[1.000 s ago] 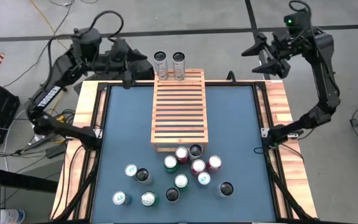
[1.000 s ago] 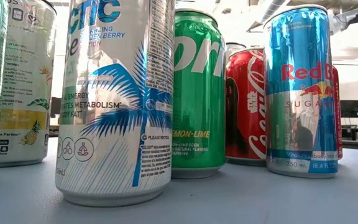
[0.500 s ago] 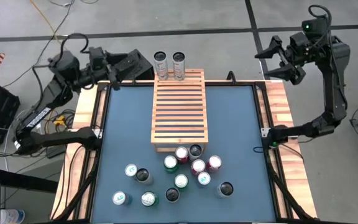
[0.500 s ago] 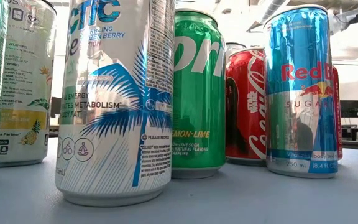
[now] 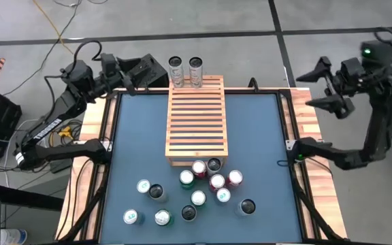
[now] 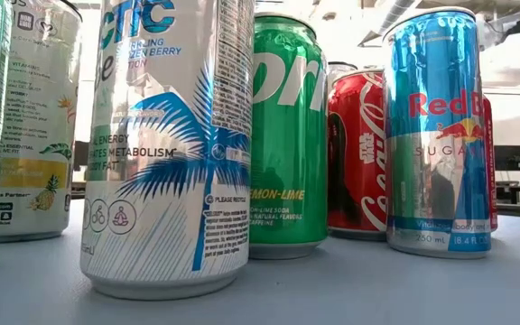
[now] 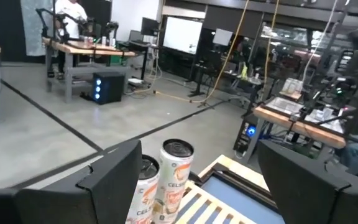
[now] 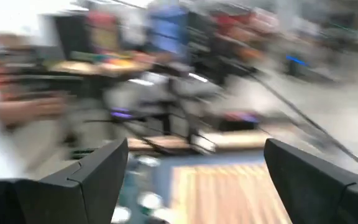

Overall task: Place canned beverage on shelf
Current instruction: Put the white yellow soda can on the shelf aligned with the other white yellow soda cans

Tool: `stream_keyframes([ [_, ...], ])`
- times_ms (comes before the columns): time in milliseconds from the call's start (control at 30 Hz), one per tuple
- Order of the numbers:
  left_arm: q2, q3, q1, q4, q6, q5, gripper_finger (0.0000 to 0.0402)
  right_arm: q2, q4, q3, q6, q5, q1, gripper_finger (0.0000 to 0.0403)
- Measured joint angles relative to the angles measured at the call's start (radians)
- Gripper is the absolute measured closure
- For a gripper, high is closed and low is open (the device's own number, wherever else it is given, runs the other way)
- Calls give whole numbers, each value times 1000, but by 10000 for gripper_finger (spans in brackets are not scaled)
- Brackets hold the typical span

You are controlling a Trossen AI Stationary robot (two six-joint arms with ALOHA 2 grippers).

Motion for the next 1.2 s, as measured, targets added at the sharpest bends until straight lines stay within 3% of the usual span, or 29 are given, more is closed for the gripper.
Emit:
stream_keyframes([
  [100,21,0,0,10,8,-39,97,-31,87,-1,123,208,-109,35],
  [167,37,0,3,15,9,-50,97,-52,124,-2,139,244,-153,35],
  [400,54,0,74,58,-32,92,97,-127,118,-54,92,143,-167,35],
  [567,33,0,180,63,-72,247,97,-185,96,-289,55,-126,-152,35],
  [800,58,0,254,98,-126,493,97,-228,71,-553,111,-131,-188,35],
  [1033,97,0,265,99,-130,499,97,-270,66,-683,56,-138,-182,35],
  [1200,115,0,265,101,-135,498,97,-275,93,-635,112,-138,-118,35],
])
